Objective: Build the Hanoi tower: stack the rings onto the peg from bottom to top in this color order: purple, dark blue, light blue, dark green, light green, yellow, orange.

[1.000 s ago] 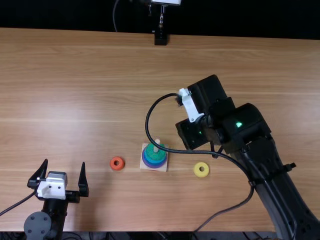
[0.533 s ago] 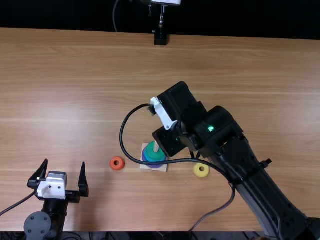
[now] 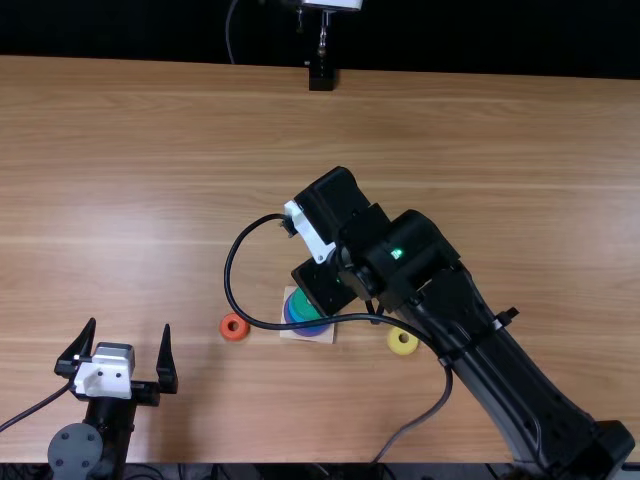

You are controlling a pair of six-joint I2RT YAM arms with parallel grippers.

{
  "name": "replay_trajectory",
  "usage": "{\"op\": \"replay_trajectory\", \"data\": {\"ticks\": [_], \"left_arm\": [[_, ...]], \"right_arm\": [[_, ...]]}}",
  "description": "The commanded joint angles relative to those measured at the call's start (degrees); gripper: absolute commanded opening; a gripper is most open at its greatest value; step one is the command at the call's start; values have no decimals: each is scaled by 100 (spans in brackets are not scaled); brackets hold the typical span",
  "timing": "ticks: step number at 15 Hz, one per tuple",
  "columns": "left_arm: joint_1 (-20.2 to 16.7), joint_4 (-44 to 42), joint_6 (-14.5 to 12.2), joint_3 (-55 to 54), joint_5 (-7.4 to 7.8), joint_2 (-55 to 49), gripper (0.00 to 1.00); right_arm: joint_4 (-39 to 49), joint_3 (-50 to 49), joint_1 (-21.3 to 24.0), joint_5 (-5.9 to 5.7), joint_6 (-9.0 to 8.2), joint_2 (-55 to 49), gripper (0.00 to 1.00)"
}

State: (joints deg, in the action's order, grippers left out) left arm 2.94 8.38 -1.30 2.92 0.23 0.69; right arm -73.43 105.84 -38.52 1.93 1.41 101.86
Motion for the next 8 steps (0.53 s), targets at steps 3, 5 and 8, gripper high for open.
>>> {"op": "replay_trajectory", "data": {"ticks": [3, 5, 8], "left_arm": [[-22, 111, -39, -292, 19, -69, 100], [-22, 111, -39, -292, 19, -69, 100], [-22, 111, -39, -292, 19, -69, 100]], "right_arm": [[196, 174, -59, 49, -25, 202, 0], [217, 174, -68, 49, -25, 220, 0], [217, 174, -129, 49, -25, 246, 0]]}}
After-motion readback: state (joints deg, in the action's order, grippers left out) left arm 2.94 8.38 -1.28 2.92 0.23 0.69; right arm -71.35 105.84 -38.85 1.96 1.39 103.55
